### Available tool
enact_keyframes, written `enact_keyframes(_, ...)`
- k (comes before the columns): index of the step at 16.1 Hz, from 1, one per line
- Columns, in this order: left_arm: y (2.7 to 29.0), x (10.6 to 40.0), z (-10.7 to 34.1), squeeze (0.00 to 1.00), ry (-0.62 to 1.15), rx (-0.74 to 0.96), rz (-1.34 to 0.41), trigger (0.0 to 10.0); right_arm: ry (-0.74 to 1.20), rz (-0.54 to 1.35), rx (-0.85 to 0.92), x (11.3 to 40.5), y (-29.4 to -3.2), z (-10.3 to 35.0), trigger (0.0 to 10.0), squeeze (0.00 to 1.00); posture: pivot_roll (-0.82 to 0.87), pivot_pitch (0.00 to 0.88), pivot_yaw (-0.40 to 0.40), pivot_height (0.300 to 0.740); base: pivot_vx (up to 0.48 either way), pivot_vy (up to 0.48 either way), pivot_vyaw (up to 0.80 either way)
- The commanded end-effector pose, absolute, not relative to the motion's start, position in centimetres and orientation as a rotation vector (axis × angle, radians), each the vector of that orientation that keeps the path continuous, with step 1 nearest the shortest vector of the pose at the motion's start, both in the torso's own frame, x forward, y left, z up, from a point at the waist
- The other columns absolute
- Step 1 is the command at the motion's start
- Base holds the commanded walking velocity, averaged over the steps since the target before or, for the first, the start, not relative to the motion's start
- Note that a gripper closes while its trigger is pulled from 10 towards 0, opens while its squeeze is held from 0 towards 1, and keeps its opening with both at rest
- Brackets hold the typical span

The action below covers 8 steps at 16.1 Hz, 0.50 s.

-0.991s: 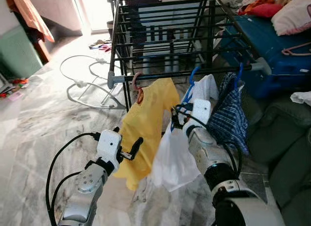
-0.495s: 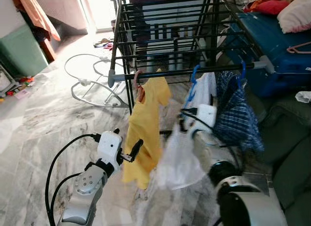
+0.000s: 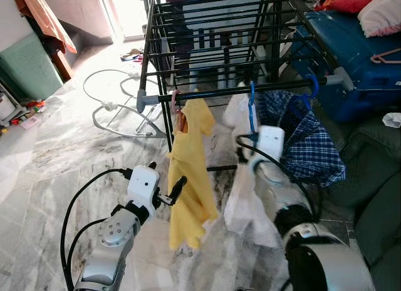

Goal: Hang hanger

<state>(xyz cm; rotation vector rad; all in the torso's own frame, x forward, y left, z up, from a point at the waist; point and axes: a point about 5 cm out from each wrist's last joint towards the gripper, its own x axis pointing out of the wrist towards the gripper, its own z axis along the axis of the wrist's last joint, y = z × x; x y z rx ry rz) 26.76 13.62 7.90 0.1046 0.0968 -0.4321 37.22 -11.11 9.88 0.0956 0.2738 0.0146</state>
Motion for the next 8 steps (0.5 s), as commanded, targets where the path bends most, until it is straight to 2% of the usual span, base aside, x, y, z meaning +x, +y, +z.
enact_keyframes(1,13.9,26.8,7.8,0.0,0.112,0.119,-0.439,10.0,0.277,0.085,0.098,37.7,-9.9,10.6,10.0,0.0,-0.13,0.04,0.089,0.74,0.0,0.0,0.0)
enact_keyframes(3,13.8,26.8,7.8,0.0,0.114,0.12,-0.435,10.0,0.258,0.062,0.068,38.3,-10.5,11.4,0.0,0.0,-0.12,0.04,0.083,0.74,0.0,0.0,0.0)
enact_keyframes(6,13.9,26.5,7.6,0.0,0.123,0.116,-0.419,10.0,0.294,-0.022,0.032,38.6,-12.4,11.4,0.1,0.0,-0.11,0.042,0.075,0.74,0.0,0.0,0.0)
enact_keyframes(7,13.9,26.5,7.5,0.0,0.125,0.115,-0.417,10.0,0.305,-0.032,0.011,38.5,-12.7,11.2,1.1,0.0,-0.1,0.042,0.073,0.74,0.0,0.0,0.0)
enact_keyframes(8,13.9,26.4,7.4,0.0,0.128,0.114,-0.416,10.0,0.317,-0.041,0.003,38.4,-13.0,11.0,5.4,0.0,-0.1,0.043,0.071,0.74,0.0,0.0,0.0)
